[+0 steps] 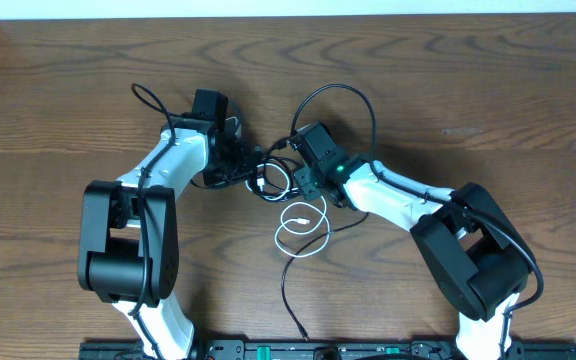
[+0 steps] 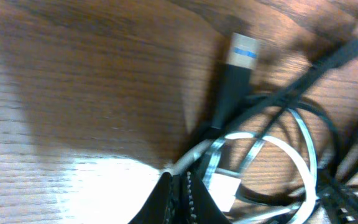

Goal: Untangle cables

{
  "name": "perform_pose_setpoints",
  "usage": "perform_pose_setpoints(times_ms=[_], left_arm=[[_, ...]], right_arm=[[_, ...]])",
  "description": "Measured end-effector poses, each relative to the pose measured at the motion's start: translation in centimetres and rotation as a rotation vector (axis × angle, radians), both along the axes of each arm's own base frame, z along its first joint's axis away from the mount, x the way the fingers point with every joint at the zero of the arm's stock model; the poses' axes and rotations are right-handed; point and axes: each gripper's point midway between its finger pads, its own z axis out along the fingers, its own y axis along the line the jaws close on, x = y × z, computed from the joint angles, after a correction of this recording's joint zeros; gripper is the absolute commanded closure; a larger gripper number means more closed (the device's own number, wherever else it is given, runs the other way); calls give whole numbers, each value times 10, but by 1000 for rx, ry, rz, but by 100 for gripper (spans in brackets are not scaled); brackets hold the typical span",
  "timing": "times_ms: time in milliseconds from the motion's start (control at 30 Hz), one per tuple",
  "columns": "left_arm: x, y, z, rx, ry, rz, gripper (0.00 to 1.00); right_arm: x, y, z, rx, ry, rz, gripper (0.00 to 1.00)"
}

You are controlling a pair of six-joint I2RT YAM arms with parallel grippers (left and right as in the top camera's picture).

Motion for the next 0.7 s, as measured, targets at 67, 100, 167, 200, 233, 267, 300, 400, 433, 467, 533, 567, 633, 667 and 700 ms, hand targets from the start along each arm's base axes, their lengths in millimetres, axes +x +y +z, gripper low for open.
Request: perform_pose_setpoints(times_ms=[67,100,167,200,233,267,300,400,433,467,533,567,633,667,700], left_arm=[[1,4,-1,26,-3,3,92],[1,7,-2,39,-4,6,92],[1,9,-2,43,-4,10,92],[1,9,-2,38,-3,12,92],[1,9,-2,30,-2,12,91],[1,8,-1,15,-2,5,88],[1,7,0,-4,-3,-4,87],[-1,3,5,-58,-3,-26,85],[-2,2,8,-76,-2,-30,84],[-4,1,11,-89,-1,-35,83],[-8,1,16,-108,9,-38,78],[-10,1,18,-112,14,-40,78],[-14,0,19,-118,28,-40,78],[-15,0,19,-119,33,-40,78],[-15,0,19,-116,35,-39,78]], right_arm=[[1,-1,0,-3,-2,-4,36],[2,-1,0,-5,0,-5,33],[2,0,1,-2,2,-4,32],[2,1,1,4,6,1,32],[2,3,2,14,11,7,32],[1,6,2,25,18,16,32],[0,10,3,38,27,25,32],[0,18,7,68,43,44,34],[0,20,9,75,48,49,34],[1,22,12,82,51,53,35],[4,28,19,98,48,60,39],[5,31,22,109,45,65,40],[7,35,27,128,40,73,44],[6,37,29,138,42,78,45],[6,38,29,142,45,80,45]])
